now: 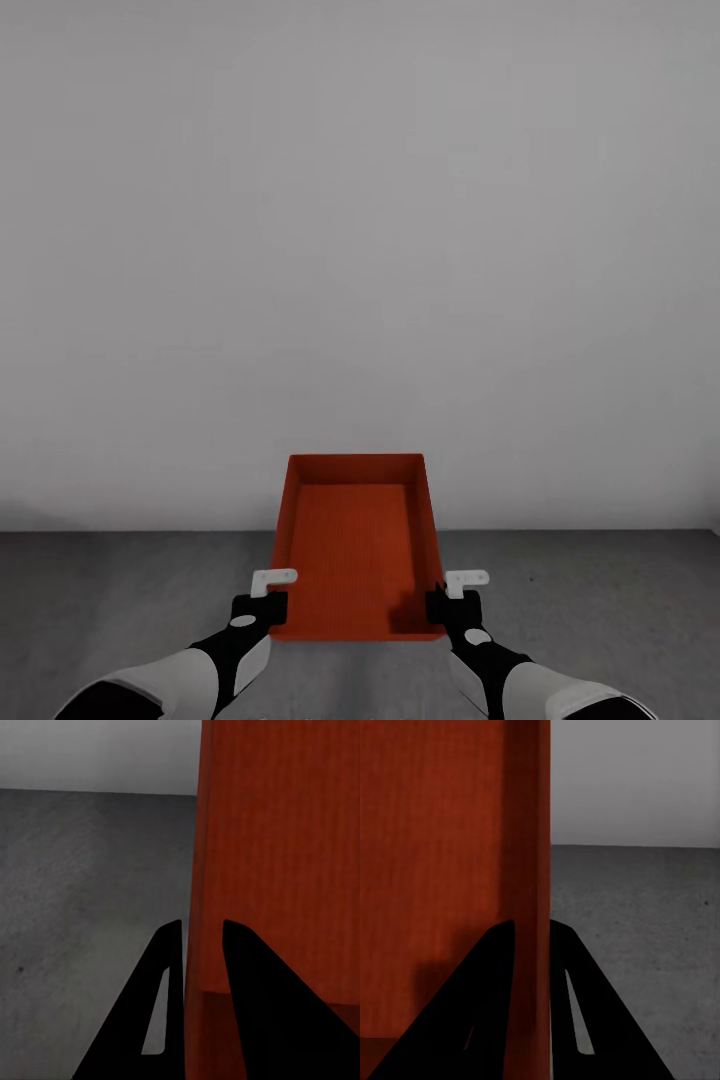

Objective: Move the two storage containers from the living room to the garage. In the garage, place one container on the floor and stack the other container on top of it (either order is fine).

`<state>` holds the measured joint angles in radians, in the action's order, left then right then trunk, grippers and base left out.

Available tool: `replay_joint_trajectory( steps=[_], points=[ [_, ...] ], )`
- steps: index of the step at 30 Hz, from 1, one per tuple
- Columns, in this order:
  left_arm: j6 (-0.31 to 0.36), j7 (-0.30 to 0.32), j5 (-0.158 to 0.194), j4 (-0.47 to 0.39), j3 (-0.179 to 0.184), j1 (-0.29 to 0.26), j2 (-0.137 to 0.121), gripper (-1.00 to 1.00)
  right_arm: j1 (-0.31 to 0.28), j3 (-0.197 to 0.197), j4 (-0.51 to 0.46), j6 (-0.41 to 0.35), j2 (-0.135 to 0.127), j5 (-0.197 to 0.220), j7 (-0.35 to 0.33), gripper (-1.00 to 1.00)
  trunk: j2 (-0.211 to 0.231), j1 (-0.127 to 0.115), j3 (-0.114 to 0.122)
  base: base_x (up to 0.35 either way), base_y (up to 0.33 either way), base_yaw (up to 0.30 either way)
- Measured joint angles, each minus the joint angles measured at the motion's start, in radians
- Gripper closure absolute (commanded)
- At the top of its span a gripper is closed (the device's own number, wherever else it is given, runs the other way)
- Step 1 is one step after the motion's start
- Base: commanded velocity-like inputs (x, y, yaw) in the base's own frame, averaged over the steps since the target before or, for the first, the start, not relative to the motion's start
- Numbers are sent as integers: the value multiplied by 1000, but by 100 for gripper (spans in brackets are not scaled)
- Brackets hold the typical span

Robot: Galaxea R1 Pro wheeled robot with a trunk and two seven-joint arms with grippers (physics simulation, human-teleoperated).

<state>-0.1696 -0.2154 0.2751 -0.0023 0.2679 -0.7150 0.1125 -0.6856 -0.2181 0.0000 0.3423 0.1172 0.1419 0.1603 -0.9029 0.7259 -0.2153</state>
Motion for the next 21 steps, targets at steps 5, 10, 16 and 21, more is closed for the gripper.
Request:
replay_joint_trajectory(
  steps=[5, 10, 16, 21],
  points=[
    [0, 0, 0, 0, 0, 0, 0, 100, 0, 1, 0, 0, 0, -1, 0, 100, 0, 0, -8, 0, 0, 0],
    [0, -1, -1, 0, -1, 0, 1, 100, 0, 3, 0, -1, -1, -4, 0, 100, 0, 0, -16, 0, 0, 0],
    [2, -9, -11, -1, -6, 0, 4, 100, 0, 12, -1, -3, -4, -15, -3, 100, 0, 0, -26, 0, 0, 0],
    [2, -11, -14, -2, -8, 0, 5, 100, 0, 12, -1, -3, -4, -14, -3, 100, 0, 0, -34, 0, 0, 0]
  ],
)
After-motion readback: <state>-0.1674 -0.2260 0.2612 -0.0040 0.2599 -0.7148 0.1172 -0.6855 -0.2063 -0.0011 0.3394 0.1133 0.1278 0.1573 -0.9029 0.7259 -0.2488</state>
